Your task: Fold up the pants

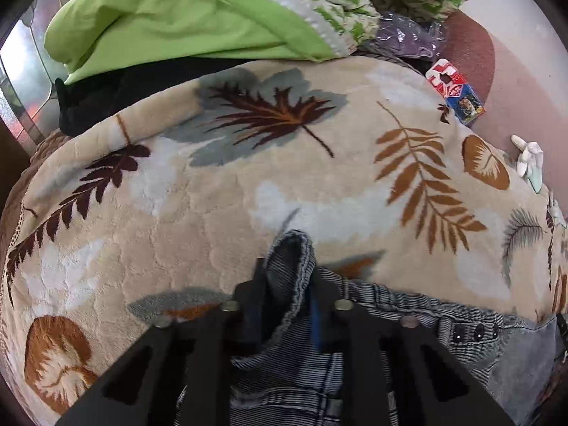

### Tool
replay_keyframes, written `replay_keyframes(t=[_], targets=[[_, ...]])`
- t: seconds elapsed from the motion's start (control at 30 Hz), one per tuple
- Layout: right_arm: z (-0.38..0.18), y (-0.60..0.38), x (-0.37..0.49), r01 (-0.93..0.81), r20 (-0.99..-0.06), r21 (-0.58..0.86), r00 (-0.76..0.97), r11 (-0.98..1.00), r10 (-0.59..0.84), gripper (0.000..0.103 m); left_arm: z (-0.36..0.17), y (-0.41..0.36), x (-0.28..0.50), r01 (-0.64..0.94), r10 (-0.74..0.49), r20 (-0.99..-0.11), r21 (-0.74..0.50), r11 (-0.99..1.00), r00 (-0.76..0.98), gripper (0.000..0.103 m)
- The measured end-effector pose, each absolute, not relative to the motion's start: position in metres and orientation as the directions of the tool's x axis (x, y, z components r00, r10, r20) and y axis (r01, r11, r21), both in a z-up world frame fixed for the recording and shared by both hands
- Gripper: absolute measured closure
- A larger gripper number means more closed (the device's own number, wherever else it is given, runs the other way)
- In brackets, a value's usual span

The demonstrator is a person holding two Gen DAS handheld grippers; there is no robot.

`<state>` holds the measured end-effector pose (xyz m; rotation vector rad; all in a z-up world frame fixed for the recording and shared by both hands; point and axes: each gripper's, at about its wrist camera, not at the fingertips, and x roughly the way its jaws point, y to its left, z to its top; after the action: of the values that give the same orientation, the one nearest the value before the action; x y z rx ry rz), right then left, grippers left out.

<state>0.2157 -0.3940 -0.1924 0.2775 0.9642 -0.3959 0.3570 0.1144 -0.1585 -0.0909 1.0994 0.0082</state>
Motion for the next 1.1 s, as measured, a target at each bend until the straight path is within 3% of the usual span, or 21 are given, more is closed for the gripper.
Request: replay_keyframes(t=[0.13, 0.3, 0.5, 0.53, 0.63, 0.87, 1.1], targets=[[-0.191, -0.389, 0.215, 0.448, -0.826, 0.0, 0.504, 0.894, -0.253, 0.062, -0.152, 0.106, 0.351, -0.044, -0.029, -0.876, -0.057, 0.997, 0.482, 0.089], [-0.189, -0.39, 0.212, 0.447, -0.814, 0.001, 0.52, 0.895, -0.258, 0.068, -0.134, 0.117, 0.342, -0.05, -0.068, -0.85, -0.11, 0.993, 0.522, 0.09], [-0.18, -0.405, 0.188, 0.453, -0.801, 0.14, 0.574, 0.881, -0.168, 0.078, -0.097, 0.128, 0.319, -0.044, -0.151, -0.788, -0.22, 0.974, 0.597, 0.09], [-0.179, -0.408, 0.182, 0.454, -0.799, 0.172, 0.584, 0.874, -0.146, 0.086, -0.091, 0.131, 0.313, -0.042, -0.164, -0.774, -0.239, 0.97, 0.611, 0.09], [-0.171, -0.419, 0.161, 0.451, -0.783, 0.284, 0.618, 0.846, -0.066, 0.093, -0.069, 0.14, 0.292, -0.029, -0.201, -0.729, -0.291, 0.956, 0.654, 0.09], [-0.157, -0.43, 0.124, 0.433, -0.736, 0.405, 0.677, 0.805, 0.006, 0.093, -0.037, 0.155, 0.248, 0.004, -0.263, -0.653, -0.37, 0.929, 0.71, 0.09], [-0.162, -0.447, 0.145, 0.422, -0.731, 0.481, 0.678, 0.769, 0.085, 0.087, -0.028, 0.153, 0.233, 0.016, -0.256, -0.636, -0.358, 0.934, 0.728, 0.09]])
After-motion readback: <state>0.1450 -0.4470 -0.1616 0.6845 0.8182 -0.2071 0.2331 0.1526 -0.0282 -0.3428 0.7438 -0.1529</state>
